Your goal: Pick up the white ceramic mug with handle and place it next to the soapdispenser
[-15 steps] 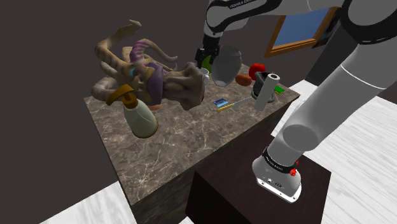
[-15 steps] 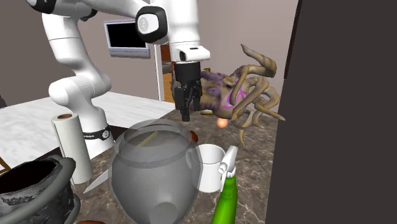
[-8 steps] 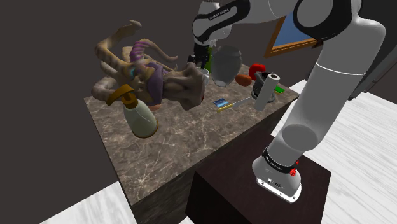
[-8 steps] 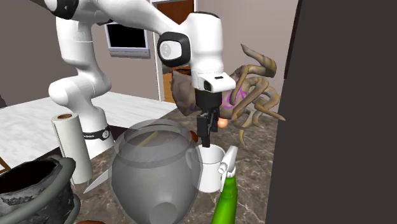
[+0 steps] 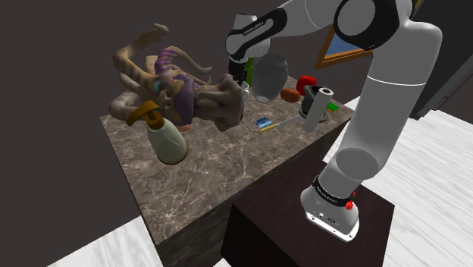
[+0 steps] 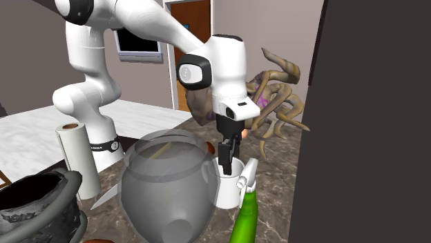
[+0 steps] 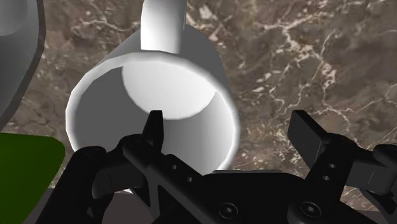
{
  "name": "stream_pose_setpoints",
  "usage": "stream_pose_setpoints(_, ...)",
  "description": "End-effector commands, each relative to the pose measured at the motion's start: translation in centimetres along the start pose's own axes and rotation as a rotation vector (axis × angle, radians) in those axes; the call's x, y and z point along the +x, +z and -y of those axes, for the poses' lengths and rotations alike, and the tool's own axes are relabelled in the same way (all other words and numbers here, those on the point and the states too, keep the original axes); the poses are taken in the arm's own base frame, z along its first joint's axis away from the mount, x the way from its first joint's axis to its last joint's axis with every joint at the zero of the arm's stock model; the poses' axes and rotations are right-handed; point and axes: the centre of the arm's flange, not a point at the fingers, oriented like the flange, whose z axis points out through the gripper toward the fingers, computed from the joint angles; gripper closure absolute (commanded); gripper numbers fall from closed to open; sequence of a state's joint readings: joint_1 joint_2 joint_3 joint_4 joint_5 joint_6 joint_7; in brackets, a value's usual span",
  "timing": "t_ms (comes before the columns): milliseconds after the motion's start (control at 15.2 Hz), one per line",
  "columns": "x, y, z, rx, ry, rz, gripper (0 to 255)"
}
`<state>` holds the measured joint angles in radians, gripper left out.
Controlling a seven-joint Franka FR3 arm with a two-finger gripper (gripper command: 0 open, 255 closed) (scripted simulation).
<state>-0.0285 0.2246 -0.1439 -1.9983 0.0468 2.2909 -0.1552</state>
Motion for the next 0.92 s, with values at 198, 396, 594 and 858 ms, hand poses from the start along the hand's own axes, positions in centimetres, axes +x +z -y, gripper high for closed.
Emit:
stream_pose_setpoints(198, -0.06, 0.83, 0.12, 0.0, 0.0, 0.0, 0)
stream_pose_setpoints(396, -0.06, 0.83, 0.12, 0.0, 0.0, 0.0, 0)
stream_pose_setpoints(594, -0.06, 0.83, 0.12, 0.0, 0.0, 0.0, 255)
stream_pose_setpoints(858, -0.06, 0.83, 0.12, 0.0, 0.0, 0.0, 255)
